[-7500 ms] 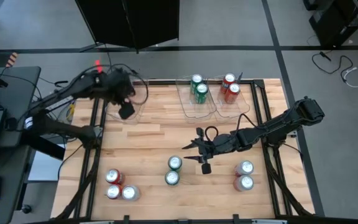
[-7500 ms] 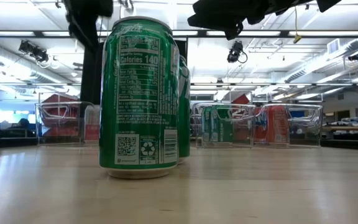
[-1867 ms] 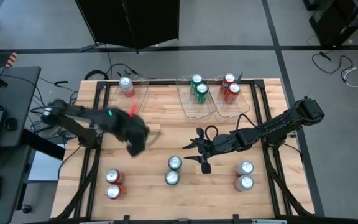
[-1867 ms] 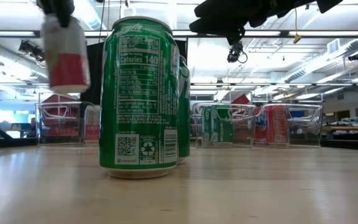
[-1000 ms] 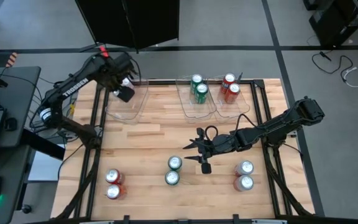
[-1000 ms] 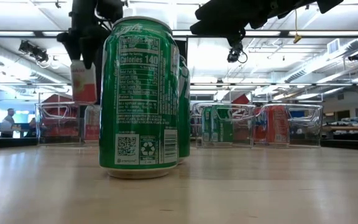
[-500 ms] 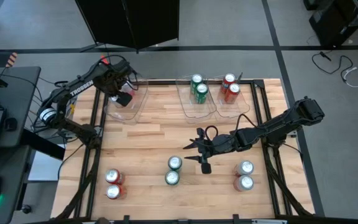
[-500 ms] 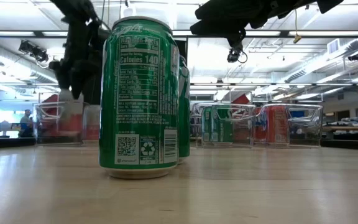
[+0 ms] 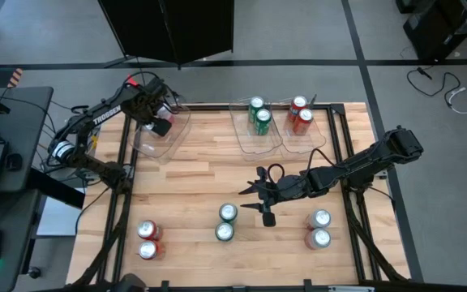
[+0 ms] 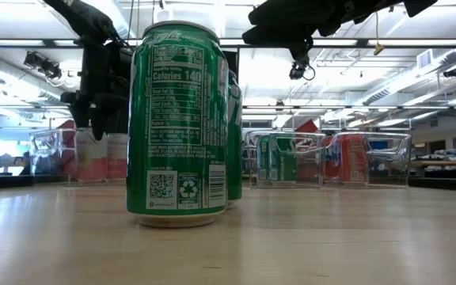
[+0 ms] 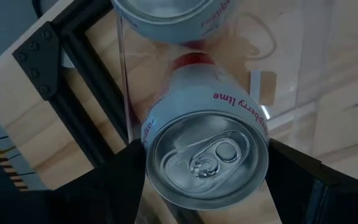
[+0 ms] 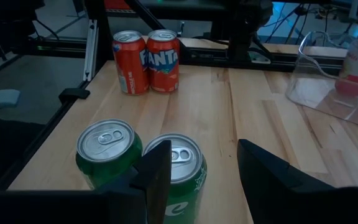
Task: Sort soda cans
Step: Put the bottom left pink-white soda can into the left transparent bin, then adjust the left transparent bin
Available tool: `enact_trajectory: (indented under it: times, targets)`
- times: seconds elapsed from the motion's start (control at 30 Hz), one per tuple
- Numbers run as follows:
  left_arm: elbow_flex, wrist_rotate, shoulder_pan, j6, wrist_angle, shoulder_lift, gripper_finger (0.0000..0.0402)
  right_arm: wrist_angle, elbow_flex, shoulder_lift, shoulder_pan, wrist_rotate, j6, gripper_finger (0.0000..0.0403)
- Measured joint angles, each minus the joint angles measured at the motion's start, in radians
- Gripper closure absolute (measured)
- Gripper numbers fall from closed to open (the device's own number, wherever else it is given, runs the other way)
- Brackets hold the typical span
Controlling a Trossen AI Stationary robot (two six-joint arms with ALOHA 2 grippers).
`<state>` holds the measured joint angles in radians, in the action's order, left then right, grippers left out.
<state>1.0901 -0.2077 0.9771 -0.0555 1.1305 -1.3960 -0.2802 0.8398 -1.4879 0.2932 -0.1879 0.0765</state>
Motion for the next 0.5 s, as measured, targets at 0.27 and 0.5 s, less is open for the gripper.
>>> enact_trajectory:
  times: [0.27, 0.5]
  targets:
    - [0.000, -0.009, 0.000, 0.053, -0.020, -0.001, 0.0082, 0.000, 0.000, 0.000, 0.000, 0.000, 0.000, 0.0233]
    - [0.000, -0.064, 0.000, 0.054, -0.012, -0.002, 0.0016, 0.000, 0.000, 0.000, 0.000, 0.000, 0.000, 0.0233]
